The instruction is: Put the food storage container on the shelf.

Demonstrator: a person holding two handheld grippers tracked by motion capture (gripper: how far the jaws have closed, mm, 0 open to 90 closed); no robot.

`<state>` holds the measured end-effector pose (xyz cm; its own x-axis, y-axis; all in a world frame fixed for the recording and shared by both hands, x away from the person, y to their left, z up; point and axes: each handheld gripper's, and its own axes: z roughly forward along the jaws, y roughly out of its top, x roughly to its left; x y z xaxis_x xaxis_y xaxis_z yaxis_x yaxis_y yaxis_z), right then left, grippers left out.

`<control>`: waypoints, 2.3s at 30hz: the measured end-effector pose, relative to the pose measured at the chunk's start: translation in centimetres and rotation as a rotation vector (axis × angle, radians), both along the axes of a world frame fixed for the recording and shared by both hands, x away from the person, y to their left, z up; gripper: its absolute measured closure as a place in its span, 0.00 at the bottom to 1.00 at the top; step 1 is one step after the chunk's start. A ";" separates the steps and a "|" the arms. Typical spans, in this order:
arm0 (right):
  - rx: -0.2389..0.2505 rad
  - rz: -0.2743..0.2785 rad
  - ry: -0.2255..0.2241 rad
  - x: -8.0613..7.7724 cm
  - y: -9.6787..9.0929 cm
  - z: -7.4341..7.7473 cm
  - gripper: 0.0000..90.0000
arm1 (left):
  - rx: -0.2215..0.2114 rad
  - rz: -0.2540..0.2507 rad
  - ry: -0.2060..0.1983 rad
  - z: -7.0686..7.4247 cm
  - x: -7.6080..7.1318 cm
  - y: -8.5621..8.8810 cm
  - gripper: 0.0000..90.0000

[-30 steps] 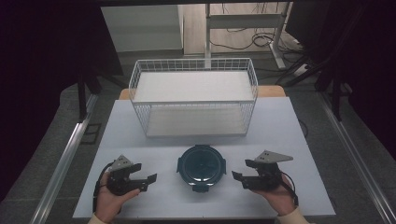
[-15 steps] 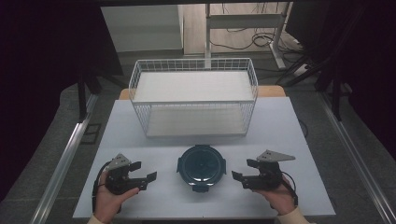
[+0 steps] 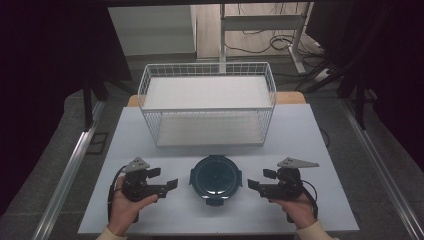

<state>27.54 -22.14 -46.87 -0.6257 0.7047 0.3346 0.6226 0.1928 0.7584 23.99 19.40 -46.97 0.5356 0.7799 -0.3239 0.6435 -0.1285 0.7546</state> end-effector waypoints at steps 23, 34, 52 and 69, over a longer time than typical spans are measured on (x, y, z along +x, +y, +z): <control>-0.003 0.016 0.102 1.8 4.1 -0.3 0.12 | -0.099 -0.047 0.174 -0.4 3.3 -2.5 0.12; 0.003 0.005 0.142 2.3 5.3 -0.9 0.10 | -0.112 -0.067 0.263 -1.5 4.6 -3.9 0.11; 0.050 -0.027 0.247 3.0 5.5 -2.8 0.07 | -0.156 -0.117 0.377 -4.2 6.3 -5.7 0.13; 0.162 -0.067 0.368 2.9 5.5 -3.9 0.29 | -0.205 -0.139 0.427 -4.4 6.0 -5.8 0.24</control>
